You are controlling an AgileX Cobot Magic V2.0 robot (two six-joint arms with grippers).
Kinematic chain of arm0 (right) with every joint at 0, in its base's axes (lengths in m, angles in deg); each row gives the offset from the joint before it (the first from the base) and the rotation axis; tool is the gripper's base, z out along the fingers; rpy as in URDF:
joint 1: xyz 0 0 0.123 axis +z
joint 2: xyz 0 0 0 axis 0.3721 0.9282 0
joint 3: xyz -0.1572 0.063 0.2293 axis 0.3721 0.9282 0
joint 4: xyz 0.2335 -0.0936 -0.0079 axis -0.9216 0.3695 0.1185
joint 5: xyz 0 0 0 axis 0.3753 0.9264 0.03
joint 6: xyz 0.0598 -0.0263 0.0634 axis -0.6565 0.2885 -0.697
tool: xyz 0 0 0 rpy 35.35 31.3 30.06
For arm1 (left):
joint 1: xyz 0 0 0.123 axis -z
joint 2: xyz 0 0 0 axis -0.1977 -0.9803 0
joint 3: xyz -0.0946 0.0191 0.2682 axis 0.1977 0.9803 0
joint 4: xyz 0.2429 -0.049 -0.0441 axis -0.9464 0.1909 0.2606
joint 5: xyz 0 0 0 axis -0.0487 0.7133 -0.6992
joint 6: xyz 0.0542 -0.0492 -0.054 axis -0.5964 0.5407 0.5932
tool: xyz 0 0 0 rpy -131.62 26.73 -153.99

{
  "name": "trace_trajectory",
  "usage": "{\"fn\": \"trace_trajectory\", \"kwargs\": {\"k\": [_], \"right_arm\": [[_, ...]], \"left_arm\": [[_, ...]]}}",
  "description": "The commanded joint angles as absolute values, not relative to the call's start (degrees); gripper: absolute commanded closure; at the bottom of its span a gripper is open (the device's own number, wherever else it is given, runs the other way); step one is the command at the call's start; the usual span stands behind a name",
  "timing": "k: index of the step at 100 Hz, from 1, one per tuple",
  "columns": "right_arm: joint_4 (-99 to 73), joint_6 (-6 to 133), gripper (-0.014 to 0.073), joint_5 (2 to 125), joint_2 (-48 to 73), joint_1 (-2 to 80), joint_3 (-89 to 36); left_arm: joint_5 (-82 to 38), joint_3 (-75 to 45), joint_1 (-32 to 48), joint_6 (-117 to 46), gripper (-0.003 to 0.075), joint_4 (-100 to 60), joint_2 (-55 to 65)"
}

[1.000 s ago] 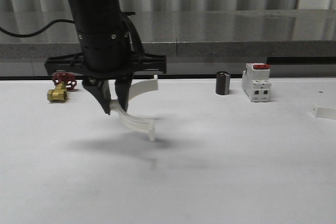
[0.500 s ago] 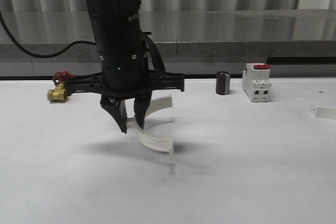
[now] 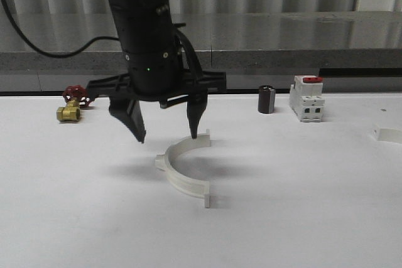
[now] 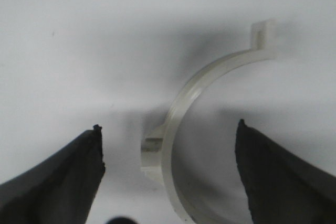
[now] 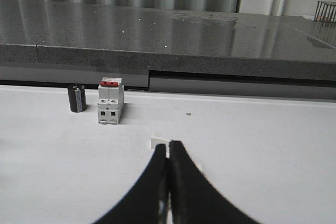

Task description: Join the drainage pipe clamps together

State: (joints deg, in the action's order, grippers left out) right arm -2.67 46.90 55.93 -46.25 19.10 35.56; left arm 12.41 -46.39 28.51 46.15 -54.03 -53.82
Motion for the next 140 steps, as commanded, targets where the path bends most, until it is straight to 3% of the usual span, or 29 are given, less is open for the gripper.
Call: {"fn": "trace_trajectory", "kwargs": {"k": [1, 20, 45, 76, 108, 140], "right_arm": [[-2.74, 46.99, 0.0662, 51.02, -47.52, 18.93, 34.66], [-2.74, 46.99, 0.0662, 51.02, -47.52, 18.93, 34.66], [-2.74, 46.99, 0.0662, 51.02, -47.52, 18.93, 34.66], [-2.74, 46.99, 0.0662, 51.02, -47.52, 18.93, 34.66], [-2.74, 46.99, 0.0662, 51.02, -47.52, 18.93, 34.66], [-2.74, 46.99, 0.0662, 51.02, -47.52, 18.93, 34.66]], "left_arm": [[8.83, -48.31, 29.02, 42.57, 0.0250, -54.39, -47.20], [8.05, -48.31, 26.41, 26.90, 0.0374, -48.62, -41.48], [5.10, -44.09, 19.76, 4.25, 0.0741, -37.06, -35.47], [-3.39, -24.58, 8.63, 1.83, 0.0740, -35.06, -18.37], [-5.11, -6.85, -2.20, 2.05, 0.0740, -34.74, 2.69], [-0.72, 5.27, -7.83, 2.05, 0.0740, -34.68, 25.50]]}}
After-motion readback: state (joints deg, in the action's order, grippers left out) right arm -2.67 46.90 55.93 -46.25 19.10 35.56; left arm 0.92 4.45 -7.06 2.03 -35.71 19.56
